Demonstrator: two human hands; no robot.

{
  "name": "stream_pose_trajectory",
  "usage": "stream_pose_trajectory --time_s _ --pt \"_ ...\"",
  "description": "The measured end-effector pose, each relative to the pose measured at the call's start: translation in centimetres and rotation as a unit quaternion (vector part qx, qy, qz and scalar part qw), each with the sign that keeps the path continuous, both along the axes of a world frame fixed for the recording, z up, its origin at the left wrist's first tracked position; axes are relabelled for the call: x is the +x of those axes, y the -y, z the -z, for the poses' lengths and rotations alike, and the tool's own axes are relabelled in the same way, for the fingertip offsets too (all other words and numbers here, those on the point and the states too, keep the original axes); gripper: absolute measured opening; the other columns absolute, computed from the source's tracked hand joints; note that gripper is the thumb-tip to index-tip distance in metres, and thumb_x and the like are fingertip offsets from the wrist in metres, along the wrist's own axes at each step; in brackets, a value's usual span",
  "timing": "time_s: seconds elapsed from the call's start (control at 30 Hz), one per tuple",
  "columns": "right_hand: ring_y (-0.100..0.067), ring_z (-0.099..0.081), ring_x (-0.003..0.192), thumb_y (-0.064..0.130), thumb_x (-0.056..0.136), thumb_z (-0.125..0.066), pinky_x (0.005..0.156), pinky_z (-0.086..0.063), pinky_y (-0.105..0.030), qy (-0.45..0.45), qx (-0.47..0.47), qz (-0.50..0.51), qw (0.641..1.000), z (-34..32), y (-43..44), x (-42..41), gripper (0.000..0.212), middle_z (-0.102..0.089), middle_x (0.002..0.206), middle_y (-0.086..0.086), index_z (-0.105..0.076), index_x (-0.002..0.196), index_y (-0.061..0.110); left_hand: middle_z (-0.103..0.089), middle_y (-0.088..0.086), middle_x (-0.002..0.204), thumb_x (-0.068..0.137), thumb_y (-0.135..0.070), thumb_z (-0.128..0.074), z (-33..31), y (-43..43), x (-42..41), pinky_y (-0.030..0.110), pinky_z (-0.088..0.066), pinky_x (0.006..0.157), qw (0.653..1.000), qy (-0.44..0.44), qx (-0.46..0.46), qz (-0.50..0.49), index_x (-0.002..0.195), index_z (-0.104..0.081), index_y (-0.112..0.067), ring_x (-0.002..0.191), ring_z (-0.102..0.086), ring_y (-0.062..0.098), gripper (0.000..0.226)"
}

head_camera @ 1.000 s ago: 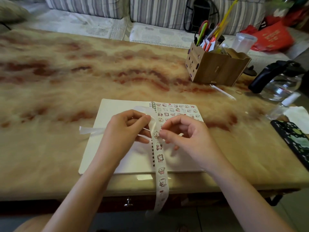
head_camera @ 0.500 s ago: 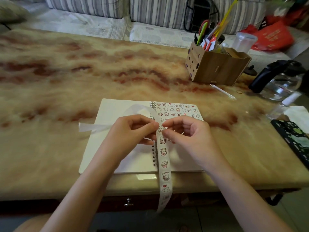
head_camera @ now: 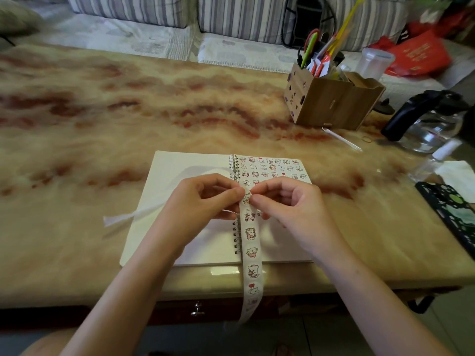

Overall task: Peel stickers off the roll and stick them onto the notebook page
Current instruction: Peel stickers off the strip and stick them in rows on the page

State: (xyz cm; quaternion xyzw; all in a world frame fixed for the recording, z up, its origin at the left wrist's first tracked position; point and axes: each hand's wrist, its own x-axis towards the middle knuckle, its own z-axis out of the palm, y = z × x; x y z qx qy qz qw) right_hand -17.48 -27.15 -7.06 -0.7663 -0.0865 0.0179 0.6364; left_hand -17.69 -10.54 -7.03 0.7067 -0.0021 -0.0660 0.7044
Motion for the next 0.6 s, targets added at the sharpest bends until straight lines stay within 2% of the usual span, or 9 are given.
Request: stream_pose_trajectory --time_s 0.2,0.43,0.6 --pt "-0.006 -0.060 0.061 0.005 0.077 -0.074 0.063 -0.048 -0.020 0.020 -0.042 0.002 0.999 0.20 -0.05 0.00 0.012 -0.069 0.070 0.003 -0.070 0.079 0.016 -0.073 0.015 0.076 0.084 -0.009 -0.066 0.02 0.23 -0.03 0.024 -0.058 0.064 1.000 -0.022 -0.009 -0.017 0.082 -0.069 -0.005 0.067 -0.069 0.018 0.006" --pt "0.001 -0.049 0.063 0.015 0.079 -0.074 0.057 -0.036 -0.009 0.033 -0.118 0.006 0.992 0.30 -0.03 -0.17 0.009 -0.062 0.071 0.020 -0.069 0.077 0.022 -0.072 0.009 0.065 0.085 -0.005 -0.064 0.26 0.27 -0.07 0.020 -0.055 0.055 0.999 -0.038 0.004 -0.030 0.076 -0.068 -0.005 0.059 -0.068 0.014 0.010" --pt "-0.007 -0.048 0.076 0.020 0.078 -0.075 0.068 -0.038 -0.013 0.063 -0.154 0.000 0.986 0.16 0.04 -0.21 0.010 -0.055 0.088 0.010 -0.068 0.075 0.026 -0.070 0.007 0.063 0.086 -0.004 -0.063 0.36 0.28 -0.05 0.021 -0.055 0.053 0.998 -0.051 0.000 -0.036 0.075 -0.067 -0.004 0.058 -0.067 0.013 0.011"
